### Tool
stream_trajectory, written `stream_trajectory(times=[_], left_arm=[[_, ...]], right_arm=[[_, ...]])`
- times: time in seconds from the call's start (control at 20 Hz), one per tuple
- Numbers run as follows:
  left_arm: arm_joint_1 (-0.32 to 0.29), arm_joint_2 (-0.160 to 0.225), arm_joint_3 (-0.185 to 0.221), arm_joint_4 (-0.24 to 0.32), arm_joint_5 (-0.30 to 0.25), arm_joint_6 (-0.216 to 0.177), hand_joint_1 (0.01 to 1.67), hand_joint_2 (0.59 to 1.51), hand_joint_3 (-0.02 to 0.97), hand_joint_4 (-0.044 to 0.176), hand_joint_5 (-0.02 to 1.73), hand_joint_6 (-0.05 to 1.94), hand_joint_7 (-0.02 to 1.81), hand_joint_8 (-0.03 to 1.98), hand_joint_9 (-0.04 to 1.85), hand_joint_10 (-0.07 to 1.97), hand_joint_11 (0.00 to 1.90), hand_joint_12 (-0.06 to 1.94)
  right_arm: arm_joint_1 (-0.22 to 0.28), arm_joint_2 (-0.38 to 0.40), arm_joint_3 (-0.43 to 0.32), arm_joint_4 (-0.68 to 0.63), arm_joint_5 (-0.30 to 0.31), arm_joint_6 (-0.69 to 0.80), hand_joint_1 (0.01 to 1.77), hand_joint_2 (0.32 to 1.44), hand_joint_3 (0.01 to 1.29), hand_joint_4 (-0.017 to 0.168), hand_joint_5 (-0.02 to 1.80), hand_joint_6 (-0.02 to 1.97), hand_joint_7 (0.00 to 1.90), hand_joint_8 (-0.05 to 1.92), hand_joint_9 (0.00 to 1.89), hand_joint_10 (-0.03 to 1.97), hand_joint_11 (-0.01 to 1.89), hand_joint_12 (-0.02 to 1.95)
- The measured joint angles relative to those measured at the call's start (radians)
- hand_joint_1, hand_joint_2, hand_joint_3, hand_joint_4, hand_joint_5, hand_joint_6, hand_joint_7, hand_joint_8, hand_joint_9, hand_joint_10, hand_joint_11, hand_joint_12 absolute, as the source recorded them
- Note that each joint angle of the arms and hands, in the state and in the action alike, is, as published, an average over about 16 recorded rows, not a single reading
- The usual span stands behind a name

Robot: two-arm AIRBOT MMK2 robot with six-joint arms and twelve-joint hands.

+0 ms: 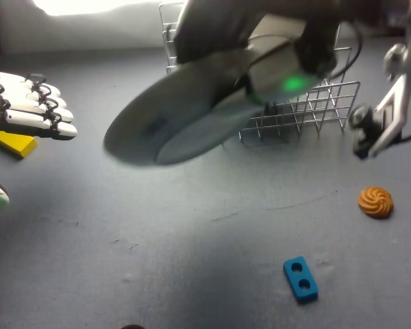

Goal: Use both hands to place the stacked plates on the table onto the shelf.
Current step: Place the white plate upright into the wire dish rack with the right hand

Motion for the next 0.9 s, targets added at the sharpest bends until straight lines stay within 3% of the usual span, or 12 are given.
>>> stream_trajectory(times=[0.4, 0.9], left_arm=[[0.001, 0.0, -0.001, 0.002, 0.0, 0.0, 0.02, 1.044, 0.014, 0.006, 0.08, 0.02, 0.05, 0.0, 0.02, 0.01, 0.02, -0.01], [0.002, 0.0, -0.002, 0.003, 0.0, 0.0, 0.02, 1.043, 0.014, 0.006, 0.1, 0.02, 0.06, 0.0, 0.02, 0.01, 0.02, -0.01]], right_arm=[[0.058, 0.018, 0.082, 0.007, -0.069, 0.12, 1.38, 0.95, 0.01, -0.009, 1.05, 0.71, 1.16, 0.56, 1.13, 0.94, 0.99, 1.17], [0.075, 0.022, 0.161, 0.006, -0.078, 0.208, 1.38, 0.95, 0.01, -0.009, 1.06, 0.69, 1.2, 0.48, 1.14, 0.92, 1.0, 1.15]])
